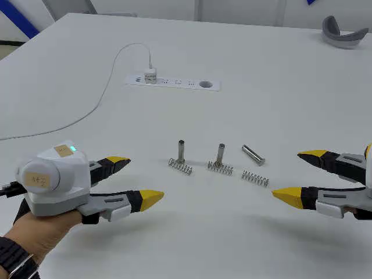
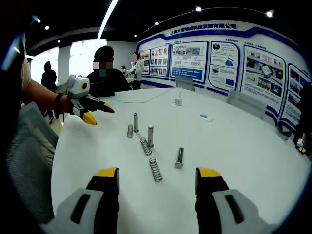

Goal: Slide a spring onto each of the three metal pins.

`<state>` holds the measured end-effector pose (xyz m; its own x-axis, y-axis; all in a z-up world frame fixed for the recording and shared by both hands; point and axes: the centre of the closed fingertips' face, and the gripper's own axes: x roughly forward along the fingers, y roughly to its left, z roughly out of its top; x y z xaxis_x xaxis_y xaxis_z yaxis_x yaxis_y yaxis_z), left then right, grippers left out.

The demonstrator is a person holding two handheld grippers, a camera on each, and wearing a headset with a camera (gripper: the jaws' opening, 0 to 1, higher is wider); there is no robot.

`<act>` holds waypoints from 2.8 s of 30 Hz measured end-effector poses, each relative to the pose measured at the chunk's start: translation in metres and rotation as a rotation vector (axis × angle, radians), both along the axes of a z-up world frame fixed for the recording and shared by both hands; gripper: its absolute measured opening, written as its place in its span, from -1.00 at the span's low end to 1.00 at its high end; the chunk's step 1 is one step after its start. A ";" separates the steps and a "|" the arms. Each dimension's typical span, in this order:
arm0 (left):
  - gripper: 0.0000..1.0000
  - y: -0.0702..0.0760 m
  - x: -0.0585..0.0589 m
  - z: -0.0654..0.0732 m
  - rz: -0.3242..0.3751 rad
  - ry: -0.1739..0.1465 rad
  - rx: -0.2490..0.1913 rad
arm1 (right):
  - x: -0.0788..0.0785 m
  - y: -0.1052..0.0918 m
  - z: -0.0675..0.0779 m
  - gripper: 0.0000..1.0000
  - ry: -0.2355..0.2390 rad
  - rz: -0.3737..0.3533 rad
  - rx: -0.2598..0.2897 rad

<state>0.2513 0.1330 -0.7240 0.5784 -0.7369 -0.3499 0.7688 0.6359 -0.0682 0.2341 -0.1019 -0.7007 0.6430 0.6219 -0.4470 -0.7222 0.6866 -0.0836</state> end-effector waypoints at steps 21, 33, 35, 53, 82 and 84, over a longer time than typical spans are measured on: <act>0.31 -0.001 0.000 0.000 -0.001 -0.001 -0.002 | 0.011 -0.001 0.006 0.26 -0.002 -0.008 -0.001; 0.31 -0.003 -0.001 0.003 -0.001 -0.005 -0.003 | 0.038 0.004 0.013 0.14 0.002 -0.028 -0.040; 0.31 -0.002 -0.001 0.004 0.000 -0.007 -0.003 | 0.044 0.006 0.012 0.11 0.006 -0.034 -0.047; 0.29 -0.001 -0.001 0.001 0.004 -0.001 0.000 | 0.091 0.016 -0.010 -0.30 0.100 -0.121 -0.139; 0.27 -0.001 -0.003 -0.002 0.009 0.012 0.003 | 0.116 0.029 -0.058 -0.73 0.262 -0.191 -0.224; 0.27 -0.001 -0.003 -0.002 0.008 0.013 0.002 | 0.116 0.029 -0.059 -0.74 0.267 -0.194 -0.224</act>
